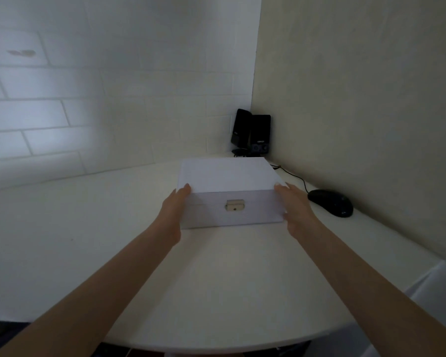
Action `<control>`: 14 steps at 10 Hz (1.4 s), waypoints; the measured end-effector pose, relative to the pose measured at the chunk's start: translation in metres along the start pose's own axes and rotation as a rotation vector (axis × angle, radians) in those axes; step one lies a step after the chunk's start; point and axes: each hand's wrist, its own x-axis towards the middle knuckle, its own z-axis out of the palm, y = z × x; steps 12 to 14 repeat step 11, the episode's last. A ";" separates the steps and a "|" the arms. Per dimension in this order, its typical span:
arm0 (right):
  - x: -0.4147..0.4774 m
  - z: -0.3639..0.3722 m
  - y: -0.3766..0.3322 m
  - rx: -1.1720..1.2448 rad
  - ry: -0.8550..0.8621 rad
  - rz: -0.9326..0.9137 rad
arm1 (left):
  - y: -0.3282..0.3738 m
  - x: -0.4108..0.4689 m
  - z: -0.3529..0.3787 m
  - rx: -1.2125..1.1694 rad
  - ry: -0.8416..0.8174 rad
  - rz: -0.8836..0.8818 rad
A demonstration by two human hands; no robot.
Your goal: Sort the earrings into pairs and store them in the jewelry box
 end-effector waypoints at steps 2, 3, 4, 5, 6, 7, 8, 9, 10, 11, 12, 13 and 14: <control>0.037 0.058 -0.010 0.009 -0.107 0.069 | 0.016 0.043 -0.021 -0.059 0.137 -0.029; 0.059 0.090 -0.012 0.003 -0.177 0.088 | 0.027 0.066 -0.031 -0.069 0.192 -0.026; 0.082 0.118 -0.013 -0.003 -0.243 0.076 | 0.033 0.091 -0.040 -0.061 0.220 -0.022; 0.099 0.137 -0.012 -0.003 -0.279 0.076 | 0.038 0.109 -0.047 -0.012 0.241 -0.010; 0.117 0.151 -0.010 0.002 -0.278 0.048 | 0.042 0.127 -0.052 0.044 0.246 0.028; 0.130 0.160 -0.008 -0.014 -0.294 0.047 | 0.043 0.136 -0.052 0.055 0.223 0.026; 0.141 0.167 -0.008 -0.033 -0.299 0.033 | 0.044 0.143 -0.052 0.041 0.215 0.039; 0.143 0.168 -0.010 -0.096 -0.298 0.037 | 0.048 0.137 -0.051 0.057 0.210 0.022; 0.148 0.170 -0.010 -0.276 -0.263 -0.003 | 0.053 0.129 -0.050 0.117 0.239 0.052; 0.132 0.166 -0.024 -0.401 -0.158 -0.242 | 0.064 0.085 -0.047 0.184 0.280 0.210; 0.132 0.166 -0.024 -0.401 -0.158 -0.242 | 0.064 0.085 -0.047 0.184 0.280 0.210; 0.132 0.166 -0.024 -0.401 -0.158 -0.242 | 0.064 0.085 -0.047 0.184 0.280 0.210; 0.132 0.166 -0.024 -0.401 -0.158 -0.242 | 0.064 0.085 -0.047 0.184 0.280 0.210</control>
